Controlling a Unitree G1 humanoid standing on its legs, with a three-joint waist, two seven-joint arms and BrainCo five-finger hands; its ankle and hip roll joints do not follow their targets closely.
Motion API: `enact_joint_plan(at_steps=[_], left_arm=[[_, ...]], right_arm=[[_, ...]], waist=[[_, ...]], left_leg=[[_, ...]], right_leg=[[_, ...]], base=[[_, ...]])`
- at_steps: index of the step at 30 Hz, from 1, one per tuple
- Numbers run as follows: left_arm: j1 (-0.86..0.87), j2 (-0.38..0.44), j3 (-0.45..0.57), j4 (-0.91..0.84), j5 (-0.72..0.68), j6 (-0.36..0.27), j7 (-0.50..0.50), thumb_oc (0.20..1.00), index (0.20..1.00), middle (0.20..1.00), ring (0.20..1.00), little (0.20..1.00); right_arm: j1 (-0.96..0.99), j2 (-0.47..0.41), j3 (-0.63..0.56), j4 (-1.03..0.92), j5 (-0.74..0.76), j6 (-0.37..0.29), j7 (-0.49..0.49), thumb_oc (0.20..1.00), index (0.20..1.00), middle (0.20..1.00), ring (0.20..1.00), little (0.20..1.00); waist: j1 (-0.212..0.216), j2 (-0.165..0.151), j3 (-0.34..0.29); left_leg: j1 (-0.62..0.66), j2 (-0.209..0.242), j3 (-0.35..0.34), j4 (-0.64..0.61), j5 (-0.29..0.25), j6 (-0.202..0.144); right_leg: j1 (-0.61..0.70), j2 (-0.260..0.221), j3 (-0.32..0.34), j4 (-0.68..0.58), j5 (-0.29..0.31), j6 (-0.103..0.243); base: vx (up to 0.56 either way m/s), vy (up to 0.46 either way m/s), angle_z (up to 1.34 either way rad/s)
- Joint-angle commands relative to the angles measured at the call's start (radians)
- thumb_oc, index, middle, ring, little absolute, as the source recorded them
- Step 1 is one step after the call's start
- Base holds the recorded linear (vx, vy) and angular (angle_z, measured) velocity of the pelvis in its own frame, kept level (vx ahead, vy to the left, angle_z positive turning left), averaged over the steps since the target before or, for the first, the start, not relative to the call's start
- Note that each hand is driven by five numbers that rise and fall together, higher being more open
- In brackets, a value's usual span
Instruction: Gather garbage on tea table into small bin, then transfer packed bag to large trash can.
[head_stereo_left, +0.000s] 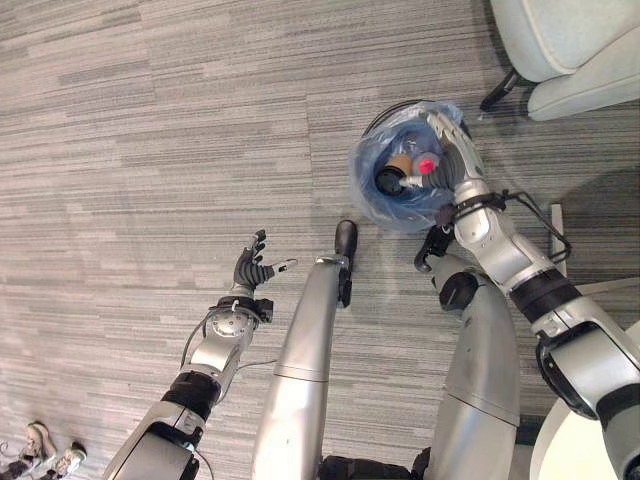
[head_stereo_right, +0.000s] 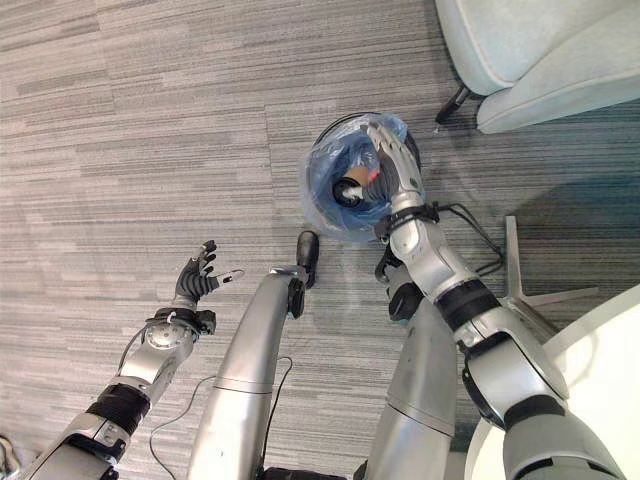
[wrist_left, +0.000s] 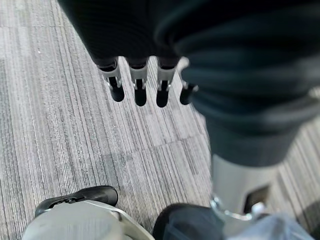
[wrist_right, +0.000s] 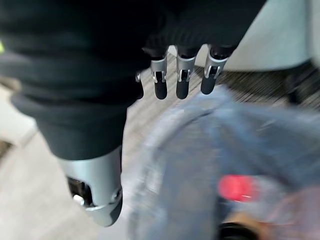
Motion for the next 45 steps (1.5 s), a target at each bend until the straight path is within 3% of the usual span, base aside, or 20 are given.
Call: enact_joint_plan(at_steps=[1, 6, 16, 17, 18, 19, 31, 45], left_arm=[[0.101, 0.013, 0.017, -0.018, 0.056, -0.02, 0.016, 1.0, 1.0, 1.0, 1.0, 1.0], [0.099, 0.027, 0.016, -0.019, 0.051, -0.025, 0.021, 1.0, 1.0, 1.0, 1.0, 1.0], [0.065, 0.045, -0.002, -0.036, 0.023, -0.043, 0.046, 1.0, 1.0, 1.0, 1.0, 1.0], [0.062, 0.046, -0.004, -0.036, 0.022, -0.044, 0.048, 1.0, 1.0, 1.0, 1.0, 1.0], [0.062, 0.046, -0.004, -0.036, 0.022, -0.044, 0.048, 1.0, 1.0, 1.0, 1.0, 1.0], [0.059, 0.047, -0.005, -0.035, 0.023, -0.042, 0.048, 1.0, 1.0, 1.0, 1.0, 1.0], [0.015, 0.029, -0.008, -0.015, 0.024, -0.032, 0.044, 1.0, 1.0, 1.0, 1.0, 1.0], [0.025, 0.036, 0.011, 0.001, 0.044, -0.012, 0.028, 1.0, 1.0, 1.0, 1.0, 1.0]], right_arm=[[0.024, 0.001, 0.083, 0.012, -0.141, 0.004, 0.016, 1.0, 1.0, 1.0, 1.0, 1.0], [-0.015, 0.025, 0.174, 0.138, -0.213, 0.036, 0.037, 1.0, 1.0, 1.0, 1.0, 1.0], [-0.074, 0.146, 0.256, 0.378, -0.188, 0.077, 0.057, 1.0, 1.0, 1.0, 1.0, 1.0], [-0.077, 0.158, 0.258, 0.385, -0.179, 0.077, 0.059, 0.95, 0.95, 0.95, 0.95, 0.95], [-0.078, 0.159, 0.258, 0.386, -0.179, 0.077, 0.058, 0.489, 0.489, 0.489, 0.489, 0.489], [-0.076, 0.169, 0.26, 0.387, -0.174, 0.077, 0.061, 0.2, 0.2, 0.2, 0.2, 0.2], [-0.061, 0.163, 0.2, 0.314, -0.1, 0.06, 0.035, 0.2, 0.2, 0.2, 0.2, 0.2], [0.004, 0.133, 0.097, 0.175, -0.021, 0.034, 0.033, 0.2, 0.2, 0.2, 0.2, 0.2]], waist=[[0.014, 0.001, -0.101], [0.017, 0.008, -0.103], [0.029, 0.043, -0.09], [0.031, 0.045, -0.09], [0.031, 0.044, -0.092], [0.032, 0.044, -0.094], [0.032, 0.038, -0.111], [0.023, 0.02, -0.133]], left_leg=[[-0.042, 0.001, -0.005, -0.155, 0.071, -0.006], [-0.066, -0.007, -0.008, -0.16, 0.084, -0.012], [-0.161, -0.03, 0.0, -0.176, 0.129, -0.024], [-0.168, -0.033, -0.001, -0.176, 0.132, -0.024], [-0.171, -0.033, 0.0, -0.175, 0.132, -0.024], [-0.176, -0.035, -0.002, -0.177, 0.135, -0.024], [-0.154, -0.024, 0.0, -0.2, 0.137, -0.018], [-0.017, 0.009, -0.017, -0.328, 0.166, -0.026]], right_leg=[[0.037, 0.009, 0.062, 0.055, -0.227, 0.061], [0.011, 0.005, 0.063, 0.062, -0.225, 0.062], [-0.103, -0.011, 0.09, 0.099, -0.217, 0.058], [-0.113, -0.012, 0.094, 0.105, -0.216, 0.057], [-0.117, -0.013, 0.095, 0.106, -0.216, 0.057], [-0.123, -0.012, 0.096, 0.11, -0.216, 0.056], [-0.099, 0.014, 0.095, 0.081, -0.192, 0.066], [0.038, 0.051, 0.049, -0.032, -0.165, 0.092]], base=[[-0.02, -0.063, -0.02], [-0.01, -0.032, 0.05], [0.0, -0.009, 0.07], [-0.01, 0.004, 0.18], [-0.01, -0.004, 0.16], [0.0, -0.002, 0.11], [-0.02, 0.002, -0.01], [-0.04, -0.032, -0.04]])
